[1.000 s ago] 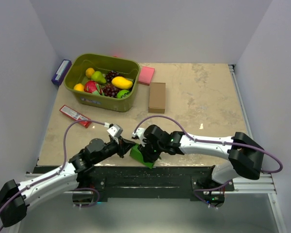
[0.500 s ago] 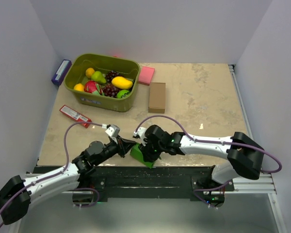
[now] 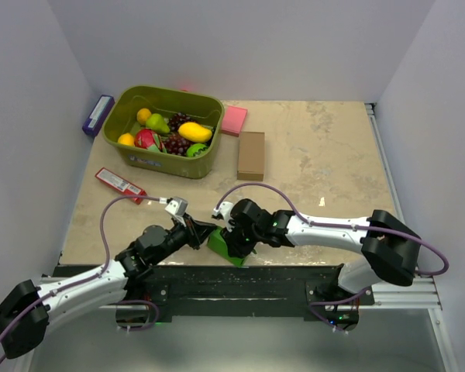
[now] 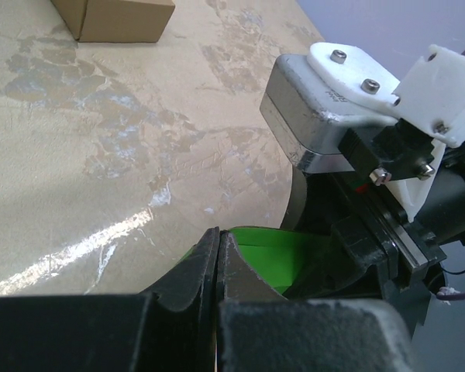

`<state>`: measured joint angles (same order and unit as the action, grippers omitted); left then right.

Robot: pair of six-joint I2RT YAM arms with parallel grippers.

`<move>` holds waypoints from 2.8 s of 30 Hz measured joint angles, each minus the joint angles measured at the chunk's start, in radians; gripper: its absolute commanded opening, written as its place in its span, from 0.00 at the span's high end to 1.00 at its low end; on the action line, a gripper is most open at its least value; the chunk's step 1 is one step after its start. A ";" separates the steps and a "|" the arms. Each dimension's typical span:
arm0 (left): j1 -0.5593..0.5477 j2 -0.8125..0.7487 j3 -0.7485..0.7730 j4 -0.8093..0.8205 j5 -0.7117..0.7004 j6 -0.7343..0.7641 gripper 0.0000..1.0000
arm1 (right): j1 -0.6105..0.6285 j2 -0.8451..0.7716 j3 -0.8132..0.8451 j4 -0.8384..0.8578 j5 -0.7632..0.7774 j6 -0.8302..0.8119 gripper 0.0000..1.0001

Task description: Fold the paper box

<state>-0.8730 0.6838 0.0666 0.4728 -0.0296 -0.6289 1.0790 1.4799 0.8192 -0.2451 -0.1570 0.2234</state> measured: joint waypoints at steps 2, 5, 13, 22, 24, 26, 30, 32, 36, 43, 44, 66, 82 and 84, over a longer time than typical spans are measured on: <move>0.000 -0.008 0.000 -0.008 -0.006 -0.016 1.00 | 0.000 0.000 0.000 0.003 0.002 0.000 1.00; 0.000 -0.013 0.000 -0.014 -0.012 -0.033 1.00 | 0.001 0.000 0.000 0.006 0.008 0.000 1.00; -0.001 -0.004 0.000 -0.010 -0.027 -0.060 1.00 | 0.001 -0.002 0.000 0.006 0.019 0.002 1.00; -0.006 0.053 0.000 0.054 -0.028 -0.067 1.00 | 0.001 -0.022 -0.001 -0.022 0.052 0.000 1.00; -0.007 0.045 0.000 0.058 -0.028 -0.068 1.00 | 0.001 -0.036 -0.001 -0.031 0.057 0.000 1.00; -0.009 0.032 0.000 0.063 -0.028 -0.069 1.00 | 0.001 -0.056 -0.002 -0.040 0.062 0.000 1.00; -0.011 0.022 0.000 0.064 -0.029 -0.068 1.00 | 0.000 -0.089 -0.003 -0.064 0.102 0.011 1.00; -0.011 0.032 -0.002 0.033 -0.029 -0.068 1.00 | -0.026 -0.110 -0.007 -0.089 0.159 0.026 1.00; -0.011 0.063 -0.014 -0.007 -0.031 -0.068 1.00 | -0.055 -0.139 -0.007 -0.104 0.224 0.042 1.00; -0.011 0.049 -0.016 -0.030 -0.027 -0.053 0.71 | -0.053 -0.151 -0.010 -0.108 0.225 0.044 1.00; -0.011 0.040 -0.016 -0.032 -0.022 -0.037 0.60 | -0.053 -0.151 -0.010 -0.108 0.221 0.041 1.00; 0.034 -0.126 -0.014 -0.174 0.275 0.103 0.22 | -0.053 -0.113 0.047 -0.145 -0.264 -0.121 1.00; 0.036 0.005 -0.027 0.082 0.641 0.067 0.95 | -0.043 -0.141 0.062 -0.263 -0.434 -0.201 0.49; 0.036 -0.008 -0.027 0.087 0.638 0.067 0.96 | -0.040 -0.141 0.084 -0.280 -0.351 -0.166 0.38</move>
<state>-0.8371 0.6762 0.0395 0.5594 0.6086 -0.5621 1.0386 1.3392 0.9028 -0.5251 -0.5083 0.0578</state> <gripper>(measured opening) 0.365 0.480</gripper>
